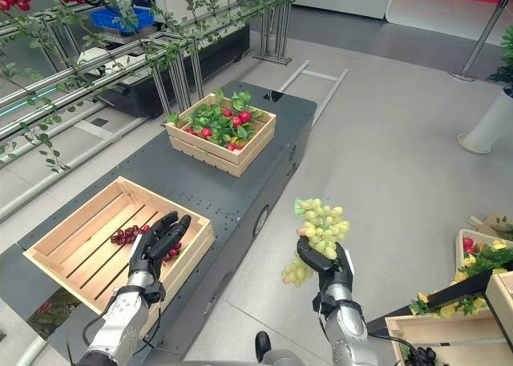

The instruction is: Pick up the fruits from the basket on one side to the basket on the other side

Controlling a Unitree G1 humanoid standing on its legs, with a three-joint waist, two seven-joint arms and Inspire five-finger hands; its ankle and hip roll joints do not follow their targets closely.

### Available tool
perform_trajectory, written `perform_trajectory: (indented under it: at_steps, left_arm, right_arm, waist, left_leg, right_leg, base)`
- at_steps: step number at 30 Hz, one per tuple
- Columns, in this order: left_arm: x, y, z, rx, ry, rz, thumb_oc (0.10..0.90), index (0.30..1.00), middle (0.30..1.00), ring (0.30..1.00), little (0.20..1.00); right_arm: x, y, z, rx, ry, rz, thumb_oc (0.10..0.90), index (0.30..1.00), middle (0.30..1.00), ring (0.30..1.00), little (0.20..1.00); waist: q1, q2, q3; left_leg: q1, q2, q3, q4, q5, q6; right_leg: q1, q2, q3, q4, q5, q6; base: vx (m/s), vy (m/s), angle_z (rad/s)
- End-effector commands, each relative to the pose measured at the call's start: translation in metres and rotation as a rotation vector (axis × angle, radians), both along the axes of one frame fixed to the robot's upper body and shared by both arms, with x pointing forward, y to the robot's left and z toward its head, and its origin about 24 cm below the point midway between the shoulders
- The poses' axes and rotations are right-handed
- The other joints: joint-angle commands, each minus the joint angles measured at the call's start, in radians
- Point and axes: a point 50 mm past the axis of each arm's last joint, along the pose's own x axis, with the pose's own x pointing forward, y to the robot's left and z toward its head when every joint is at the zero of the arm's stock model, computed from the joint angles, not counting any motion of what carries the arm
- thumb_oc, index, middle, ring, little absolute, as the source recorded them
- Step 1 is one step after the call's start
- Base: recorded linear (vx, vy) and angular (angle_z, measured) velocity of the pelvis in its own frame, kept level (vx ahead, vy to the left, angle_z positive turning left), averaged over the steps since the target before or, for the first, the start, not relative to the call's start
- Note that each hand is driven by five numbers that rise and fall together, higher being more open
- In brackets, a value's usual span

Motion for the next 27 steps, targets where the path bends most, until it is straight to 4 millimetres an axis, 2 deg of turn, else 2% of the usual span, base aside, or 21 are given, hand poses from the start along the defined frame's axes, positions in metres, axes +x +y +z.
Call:
perform_trajectory:
  at_steps: [1, 4, 5, 6, 7, 8, 9, 10, 11, 12, 13, 14, 16, 17, 19, 20, 22, 25, 27]
  left_arm:
    - [0.043, -0.010, 0.064, 0.028, -0.358, -0.089, 0.800, 0.900, 0.900, 0.900, 0.900]
    - [0.054, -0.019, 0.083, 0.021, -0.435, -0.131, 0.800, 0.900, 0.900, 0.900, 0.900]
    - [0.058, -0.022, 0.086, 0.014, -0.444, -0.134, 0.800, 0.900, 0.900, 0.900, 0.900]
    - [0.061, -0.025, 0.088, 0.012, -0.447, -0.135, 0.800, 0.900, 0.900, 0.900, 0.900]
    - [0.065, -0.031, 0.090, 0.011, -0.448, -0.145, 0.800, 0.900, 0.900, 0.900, 0.900]
    - [0.066, -0.036, 0.093, 0.019, -0.455, -0.164, 0.800, 0.900, 0.900, 0.900, 0.900]
    - [0.066, -0.037, 0.094, 0.022, -0.456, -0.164, 0.800, 0.900, 0.900, 0.900, 0.900]
    - [0.064, -0.037, 0.094, 0.026, -0.454, -0.161, 0.800, 0.900, 0.900, 0.900, 0.900]
    - [0.060, -0.035, 0.094, 0.024, -0.448, -0.146, 0.800, 0.900, 0.900, 0.900, 0.900]
    - [0.058, -0.034, 0.093, 0.019, -0.445, -0.144, 0.800, 0.900, 0.900, 0.900, 0.900]
    - [0.053, -0.024, 0.095, 0.011, -0.457, -0.128, 0.800, 0.900, 0.900, 0.900, 0.900]
    - [0.047, -0.015, 0.095, 0.003, -0.468, -0.115, 0.800, 0.900, 0.900, 0.900, 0.900]
    - [0.042, -0.007, 0.094, -0.010, -0.480, -0.085, 0.800, 0.900, 0.900, 0.900, 0.900]
    - [0.042, -0.004, 0.093, -0.017, -0.483, -0.066, 0.800, 0.900, 0.900, 0.900, 0.900]
    - [0.044, -0.004, 0.088, -0.044, -0.458, -0.025, 0.800, 0.900, 0.900, 0.900, 0.900]
    - [0.045, -0.006, 0.081, -0.075, -0.411, 0.030, 0.800, 0.900, 0.900, 0.900, 0.900]
    - [0.050, -0.013, 0.083, -0.103, -0.413, 0.023, 0.800, 0.900, 0.900, 0.900, 0.900]
    - [0.051, -0.027, 0.078, -0.111, -0.398, -0.022, 0.800, 0.900, 0.900, 0.900, 0.900]
    - [0.048, -0.029, 0.071, -0.113, -0.372, -0.027, 0.800, 0.900, 0.900, 0.900, 0.900]
  right_arm:
    - [0.046, -0.007, 0.077, -0.088, -0.424, -0.024, 0.400, 0.300, 0.300, 0.300, 0.300]
    - [0.049, -0.011, 0.089, -0.106, -0.465, -0.031, 0.400, 0.300, 0.300, 0.300, 0.300]
    - [0.050, -0.013, 0.089, -0.098, -0.473, -0.042, 0.400, 0.300, 0.300, 0.300, 0.300]
    - [0.051, -0.014, 0.089, -0.082, -0.480, -0.055, 0.400, 0.300, 0.300, 0.300, 0.300]
    - [0.053, -0.014, 0.091, -0.035, -0.502, -0.071, 0.400, 0.300, 0.300, 0.300, 0.300]
    - [0.055, -0.011, 0.093, -0.015, -0.522, -0.066, 0.400, 0.300, 0.300, 0.300, 0.300]
    - [0.056, -0.008, 0.093, -0.013, -0.527, -0.051, 0.400, 0.300, 0.300, 0.300, 0.300]
    - [0.058, -0.004, 0.094, -0.010, -0.526, -0.030, 0.400, 0.300, 0.300, 0.300, 0.300]
    - [0.060, 0.003, 0.094, -0.004, -0.521, 0.001, 0.400, 0.300, 0.300, 0.300, 0.300]
    - [0.060, 0.006, 0.095, -0.001, -0.520, 0.010, 0.400, 0.300, 0.300, 0.300, 0.300]
    - [0.059, 0.016, 0.095, 0.001, -0.521, 0.050, 0.400, 0.300, 0.300, 0.300, 0.300]
    - [0.056, 0.020, 0.092, -0.029, -0.519, 0.079, 0.400, 0.300, 0.300, 0.300, 0.300]
    - [0.052, 0.025, 0.089, -0.064, -0.515, 0.116, 0.400, 0.300, 0.300, 0.300, 0.300]
    - [0.051, 0.029, 0.086, -0.083, -0.508, 0.144, 0.400, 0.300, 0.300, 0.300, 0.300]
    - [0.051, 0.031, 0.082, -0.123, -0.481, 0.168, 0.400, 0.300, 0.300, 0.300, 0.300]
    - [0.057, 0.032, 0.083, -0.135, -0.460, 0.177, 0.400, 0.300, 0.300, 0.300, 0.300]
    - [0.062, 0.031, 0.091, -0.185, -0.490, 0.187, 0.400, 0.300, 0.300, 0.300, 0.300]
    - [0.065, 0.023, 0.094, -0.228, -0.476, 0.157, 0.400, 0.300, 0.300, 0.300, 0.300]
    - [0.062, 0.018, 0.094, -0.231, -0.468, 0.152, 0.400, 0.300, 0.300, 0.300, 0.300]
  waist:
    - [-0.019, -0.002, -0.006]
    - [-0.033, -0.021, 0.046]
    - [-0.039, -0.028, 0.063]
    - [-0.043, -0.033, 0.073]
    - [-0.052, -0.044, 0.089]
    - [-0.051, -0.047, 0.095]
    - [-0.046, -0.044, 0.098]
    - [-0.038, -0.039, 0.101]
    - [-0.029, -0.023, 0.104]
    - [-0.025, -0.019, 0.106]
    - [-0.008, -0.002, 0.101]
    - [0.007, 0.010, 0.089]
    - [0.023, 0.014, 0.074]
    - [0.034, 0.007, 0.061]
    - [0.047, -0.014, 0.040]
    - [0.047, -0.022, 0.036]
    - [0.047, -0.031, 0.030]
    - [0.050, -0.035, 0.023]
    - [0.041, -0.034, 0.018]
  left_leg:
    - [-0.012, 0.012, -0.013, 0.029, -0.095, -0.006]
    - [-0.096, 0.017, -0.005, 0.192, -0.144, 0.002]
    - [-0.109, 0.020, 0.002, 0.206, -0.152, 0.008]
    - [-0.114, 0.020, 0.008, 0.205, -0.152, 0.011]
    - [-0.111, 0.012, 0.013, 0.182, -0.142, 0.014]
    - [-0.106, 0.007, 0.024, 0.151, -0.129, 0.013]
    - [-0.096, 0.008, 0.037, 0.124, -0.115, 0.011]
    - [-0.083, 0.008, 0.053, 0.091, -0.101, 0.009]
    - [-0.055, 0.010, 0.062, 0.051, -0.098, 0.010]
    - [-0.047, 0.011, 0.069, 0.039, -0.092, 0.011]
    - [-0.039, 0.024, 0.099, 0.009, -0.068, 0.017]
    - [-0.046, 0.033, 0.113, 0.009, -0.062, 0.021]
    - [-0.056, 0.043, 0.122, 0.009, -0.053, 0.018]
    - [-0.061, 0.050, 0.124, 0.009, -0.038, 0.005]
    - [-0.075, 0.059, 0.141, 0.025, -0.033, -0.021]
    - [-0.075, 0.067, 0.148, 0.031, -0.024, -0.035]
    - [-0.085, 0.077, 0.159, 0.025, -0.011, -0.054]
    - [-0.098, 0.080, 0.144, 0.017, -0.001, -0.064]
    - [-0.091, 0.081, 0.133, 0.010, 0.002, -0.067]
  right_leg:
    - [0.094, -0.049, 0.025, 0.006, -0.114, 0.035]
    - [0.006, -0.067, 0.040, 0.121, -0.126, 0.038]
    - [-0.020, -0.069, 0.047, 0.134, -0.115, 0.045]
    - [-0.035, -0.069, 0.057, 0.127, -0.093, 0.055]
    - [-0.042, -0.068, 0.075, 0.074, -0.035, 0.074]
    - [-0.046, -0.070, 0.063, 0.031, -0.001, 0.085]
    - [-0.049, -0.074, 0.030, 0.022, 0.010, 0.091]
    - [-0.057, -0.087, -0.026, 0.043, 0.027, 0.100]
    - [-0.058, -0.104, -0.097, 0.099, 0.029, 0.116]
    - [-0.061, -0.109, -0.114, 0.120, 0.029, 0.118]
    - [-0.070, -0.140, -0.191, 0.270, 0.006, 0.115]
    - [-0.069, -0.168, -0.236, 0.389, -0.038, 0.102]
    - [-0.038, -0.174, -0.267, 0.416, -0.095, 0.079]
    - [0.029, -0.151, -0.284, 0.302, -0.156, 0.058]
    - [0.106, -0.120, -0.289, 0.108, -0.164, 0.046]
    - [0.123, -0.098, -0.263, 0.064, -0.156, 0.044]
    - [0.140, -0.083, -0.268, 0.009, -0.148, 0.031]
    - [0.145, -0.069, -0.274, 0.006, -0.154, 0.020]
    - [0.147, -0.063, -0.277, 0.006, -0.158, 0.014]
  base:
    - [-0.06, 0.147, -0.01]
    - [-0.17, 0.108, -0.01]
    - [-0.20, 0.083, -0.03]
    - [-0.20, 0.073, -0.01]
    - [-0.22, 0.072, -0.08]
    - [-0.21, 0.067, -0.25]
    - [-0.17, 0.050, -0.44]
    - [-0.10, 0.089, -0.69]
    - [-0.08, 0.089, -0.76]
    - [-0.14, 0.110, -1.12]
    - [-0.19, 0.041, -1.06]
    - [-0.18, 0.007, -1.17]
    - [-0.08, -0.144, -0.85]
    - [-0.04, -0.260, -0.65]
    - [-0.03, -0.299, -0.64]
    - [-0.05, -0.241, -0.65]
    - [-0.07, -0.159, -0.65]
    - [-0.06, -0.145, -0.17]
    - [-0.02, -0.099, 0.02]
